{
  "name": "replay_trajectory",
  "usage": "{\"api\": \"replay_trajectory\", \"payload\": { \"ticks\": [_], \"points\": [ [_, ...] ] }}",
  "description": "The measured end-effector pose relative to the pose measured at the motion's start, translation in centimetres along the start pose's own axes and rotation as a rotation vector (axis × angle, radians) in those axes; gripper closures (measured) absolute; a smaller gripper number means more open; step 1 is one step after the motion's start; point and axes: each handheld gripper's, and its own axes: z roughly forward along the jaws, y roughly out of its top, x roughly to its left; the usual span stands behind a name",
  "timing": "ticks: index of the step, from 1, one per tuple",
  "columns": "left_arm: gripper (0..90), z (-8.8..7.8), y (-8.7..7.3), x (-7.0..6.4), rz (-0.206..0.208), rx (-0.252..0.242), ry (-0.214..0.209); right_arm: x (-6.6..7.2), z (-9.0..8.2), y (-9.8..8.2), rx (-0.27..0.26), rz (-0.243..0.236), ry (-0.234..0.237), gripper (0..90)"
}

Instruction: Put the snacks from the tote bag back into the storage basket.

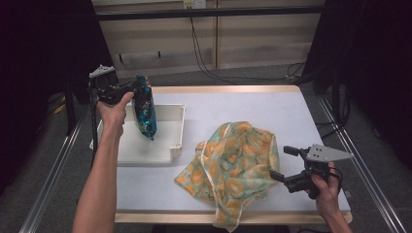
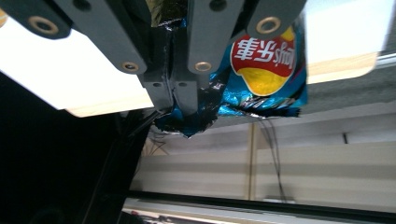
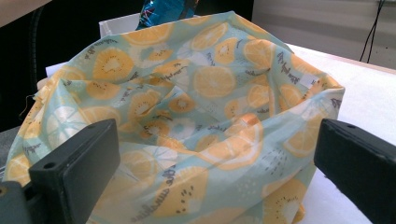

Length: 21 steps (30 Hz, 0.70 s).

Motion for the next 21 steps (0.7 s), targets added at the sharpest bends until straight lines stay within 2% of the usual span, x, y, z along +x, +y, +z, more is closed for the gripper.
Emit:
{"api": "replay_trajectory", "payload": {
  "ticks": [3, 10, 13, 19, 21],
  "points": [
    [88.3, 0.9, -0.3, -0.5, -0.003, -0.014, -0.016, -0.1, 0.1, 0.0, 0.003, 0.002, 0.002, 0.0],
    [88.2, 2.7, -0.7, -1.5, 0.009, -0.001, -0.048, 0.0, 0.5, 0.0, 0.002, -0.003, 0.024, 0.0],
    [87.8, 3.5, -0.8, -1.7, -0.014, -0.006, -0.059, -0.2, 0.6, 0.0, 0.003, 0.000, 0.025, 0.0],
    [87.4, 4.7, -0.9, -2.3, -0.004, 0.017, -0.070, -0.5, 0.6, -0.1, 0.001, 0.007, 0.027, 0.0],
    [87.3, 5.0, -0.9, -2.6, -0.006, 0.019, -0.059, -0.5, 0.6, -0.1, 0.001, 0.007, 0.027, 0.0]
  ]
}}
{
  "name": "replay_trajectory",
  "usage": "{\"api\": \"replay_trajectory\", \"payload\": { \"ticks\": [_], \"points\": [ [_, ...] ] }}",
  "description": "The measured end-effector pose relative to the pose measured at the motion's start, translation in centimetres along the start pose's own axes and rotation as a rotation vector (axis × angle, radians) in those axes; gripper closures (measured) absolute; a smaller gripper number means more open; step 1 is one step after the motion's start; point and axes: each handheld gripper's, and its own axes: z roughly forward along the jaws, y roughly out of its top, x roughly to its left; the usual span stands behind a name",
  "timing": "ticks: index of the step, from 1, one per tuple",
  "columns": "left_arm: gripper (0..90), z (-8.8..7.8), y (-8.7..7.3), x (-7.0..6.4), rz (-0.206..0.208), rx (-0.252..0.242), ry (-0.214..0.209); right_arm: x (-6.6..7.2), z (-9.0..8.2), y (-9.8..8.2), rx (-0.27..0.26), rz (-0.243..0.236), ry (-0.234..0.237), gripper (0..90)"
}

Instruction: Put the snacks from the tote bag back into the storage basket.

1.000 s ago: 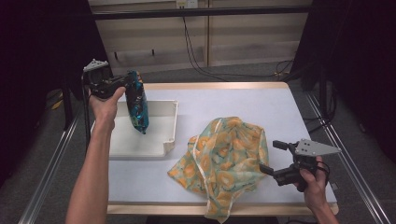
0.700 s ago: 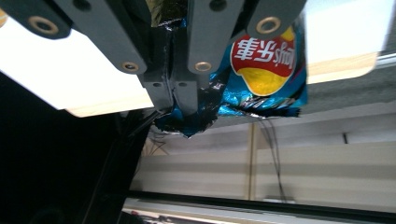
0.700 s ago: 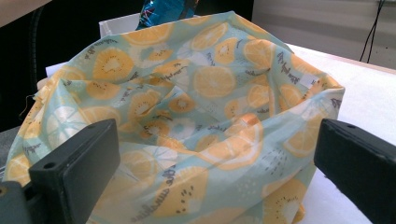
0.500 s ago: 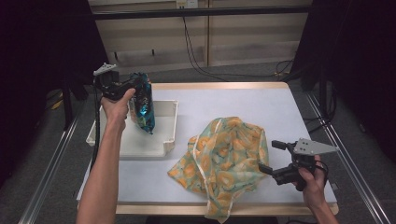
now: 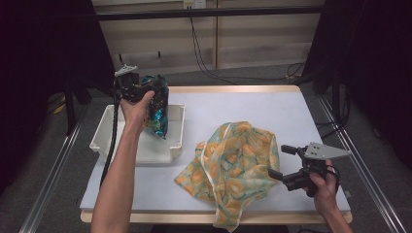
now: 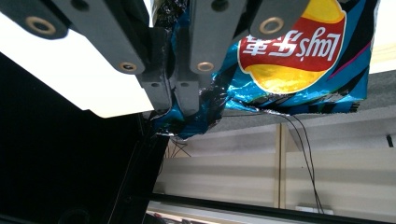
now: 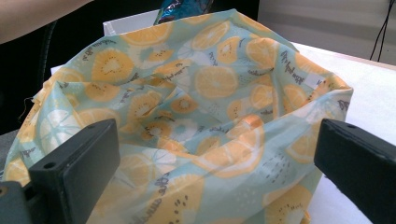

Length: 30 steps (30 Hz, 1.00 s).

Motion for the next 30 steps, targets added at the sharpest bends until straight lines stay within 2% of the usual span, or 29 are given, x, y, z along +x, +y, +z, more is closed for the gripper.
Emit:
{"api": "replay_trajectory", "payload": {
  "ticks": [1, 2, 4, 6, 9, 13, 24, 30],
  "points": [
    [87.3, 0.1, 0.0, -0.1, -0.009, -0.004, -0.009, 0.0, 0.0, 0.0, 0.001, 0.000, -0.001, 0.0],
    [87.2, 0.2, -0.1, -0.2, 0.004, 0.002, -0.011, -0.1, 0.0, 0.0, -0.001, -0.002, 0.000, 0.0],
    [87.2, 0.5, -0.1, -0.3, -0.005, -0.004, -0.015, -0.1, 0.0, 0.0, -0.002, 0.000, -0.003, 0.0],
    [86.9, 1.0, -0.3, -0.4, 0.003, 0.009, -0.017, -0.1, -0.1, 0.0, -0.008, 0.000, -0.002, 0.0],
    [86.6, 1.5, -0.6, -0.7, -0.008, 0.006, -0.031, 0.0, -0.1, 0.0, -0.006, -0.003, -0.001, 0.0],
    [86.6, 2.0, -0.5, -1.1, 0.004, 0.015, -0.045, 0.2, 0.1, -0.1, 0.005, -0.004, 0.000, 0.0],
    [85.2, 2.6, -0.6, -1.2, -0.012, 0.004, -0.057, 0.6, 0.0, -0.1, 0.007, -0.005, -0.007, 0.0],
    [84.2, 2.4, -0.6, -1.3, 0.010, 0.015, -0.062, 0.5, 0.2, -0.3, 0.013, -0.001, -0.001, 0.0]
  ]
}}
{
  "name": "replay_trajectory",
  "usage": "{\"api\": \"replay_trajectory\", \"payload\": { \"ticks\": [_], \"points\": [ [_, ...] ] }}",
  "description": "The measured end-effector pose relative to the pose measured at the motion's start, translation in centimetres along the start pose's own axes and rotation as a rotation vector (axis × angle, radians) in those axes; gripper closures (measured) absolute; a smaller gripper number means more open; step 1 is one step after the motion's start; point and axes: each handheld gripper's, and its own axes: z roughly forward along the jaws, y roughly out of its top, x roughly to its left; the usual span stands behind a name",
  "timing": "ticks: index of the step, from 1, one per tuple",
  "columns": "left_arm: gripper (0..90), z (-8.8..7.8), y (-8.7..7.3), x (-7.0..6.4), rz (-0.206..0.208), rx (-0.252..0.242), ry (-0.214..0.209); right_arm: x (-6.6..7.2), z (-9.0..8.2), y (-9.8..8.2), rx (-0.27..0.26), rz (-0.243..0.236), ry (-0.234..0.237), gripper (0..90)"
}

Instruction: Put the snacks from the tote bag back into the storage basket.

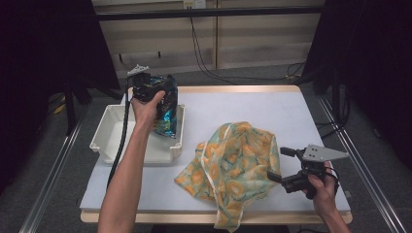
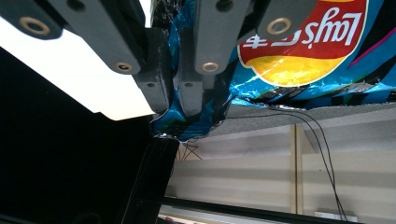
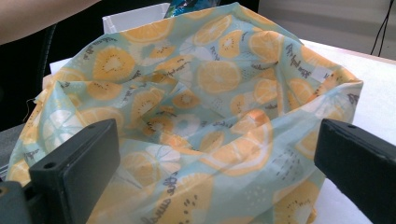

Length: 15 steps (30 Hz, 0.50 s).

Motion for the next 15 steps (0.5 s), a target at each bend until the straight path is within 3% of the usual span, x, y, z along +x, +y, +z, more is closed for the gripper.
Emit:
{"api": "replay_trajectory", "payload": {
  "ticks": [15],
  "points": [
    [70.6, 0.53, -0.31, -0.69, 0.042, 0.040, 0.004, -0.03, -0.08, 0.07, -0.003, -0.001, -0.004, 0.0]
  ]
}}
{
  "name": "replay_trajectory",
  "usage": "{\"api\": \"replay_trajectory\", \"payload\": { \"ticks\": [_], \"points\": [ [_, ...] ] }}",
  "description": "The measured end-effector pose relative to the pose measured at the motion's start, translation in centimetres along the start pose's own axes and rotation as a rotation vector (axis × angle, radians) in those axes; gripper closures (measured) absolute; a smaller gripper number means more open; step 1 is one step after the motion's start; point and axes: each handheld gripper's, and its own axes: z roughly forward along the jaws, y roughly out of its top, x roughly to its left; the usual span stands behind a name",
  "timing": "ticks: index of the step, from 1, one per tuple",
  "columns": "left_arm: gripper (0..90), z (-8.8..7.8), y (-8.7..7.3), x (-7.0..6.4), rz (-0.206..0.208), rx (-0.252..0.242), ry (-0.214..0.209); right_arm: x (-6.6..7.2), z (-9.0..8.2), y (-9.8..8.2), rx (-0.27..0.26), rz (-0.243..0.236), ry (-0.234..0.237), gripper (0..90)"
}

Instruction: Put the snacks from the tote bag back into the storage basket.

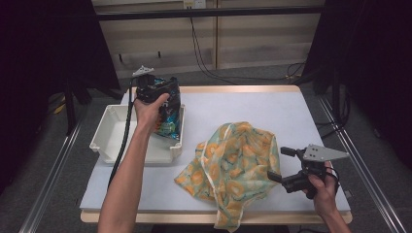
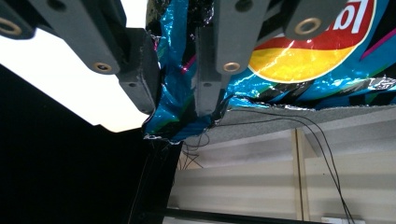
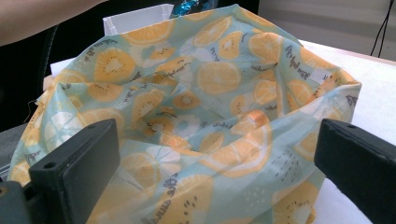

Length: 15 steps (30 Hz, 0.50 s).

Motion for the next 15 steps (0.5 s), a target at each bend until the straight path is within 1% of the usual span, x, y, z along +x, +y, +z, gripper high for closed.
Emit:
{"api": "replay_trajectory", "payload": {
  "ticks": [1, 2, 3, 5, 7, 8, 9, 10, 12, 15],
  "points": [
    [68.3, 0.04, -0.03, -0.09, -0.005, -0.002, 0.011, 0.01, -0.02, 0.00, 0.001, 0.001, -0.001, 0.0],
    [67.0, 0.05, -0.06, -0.07, -0.002, -0.001, 0.013, 0.01, -0.02, 0.01, 0.000, 0.002, -0.001, 0.0],
    [63.3, 0.05, -0.08, 0.01, 0.002, 0.001, 0.010, 0.01, -0.03, 0.01, 0.000, 0.002, 0.001, 0.0],
    [62.1, 0.13, -0.07, -0.01, 0.010, 0.014, 0.013, 0.01, -0.05, 0.02, 0.001, 0.003, 0.000, 0.0],
    [60.8, 0.11, -0.07, 0.04, 0.006, 0.011, 0.015, 0.00, -0.05, 0.02, 0.002, 0.003, -0.001, 0.0],
    [60.0, 0.10, -0.08, 0.09, 0.006, 0.010, 0.005, -0.01, -0.05, 0.02, 0.001, 0.004, -0.002, 0.0],
    [59.5, 0.13, -0.09, 0.03, 0.006, 0.014, 0.008, -0.02, -0.05, 0.02, 0.001, 0.005, -0.003, 0.0],
    [58.2, 0.13, -0.09, 0.03, 0.008, 0.017, 0.003, -0.04, -0.02, 0.02, 0.001, 0.003, -0.001, 0.0],
    [53.9, 0.20, -0.13, 0.05, 0.005, 0.019, -0.005, -0.02, 0.03, 0.01, 0.001, 0.004, 0.000, 0.0],
    [51.8, 0.37, -0.25, -0.01, 0.009, 0.037, -0.014, 0.00, 0.04, 0.01, 0.003, 0.005, 0.000, 0.0]
  ]
}}
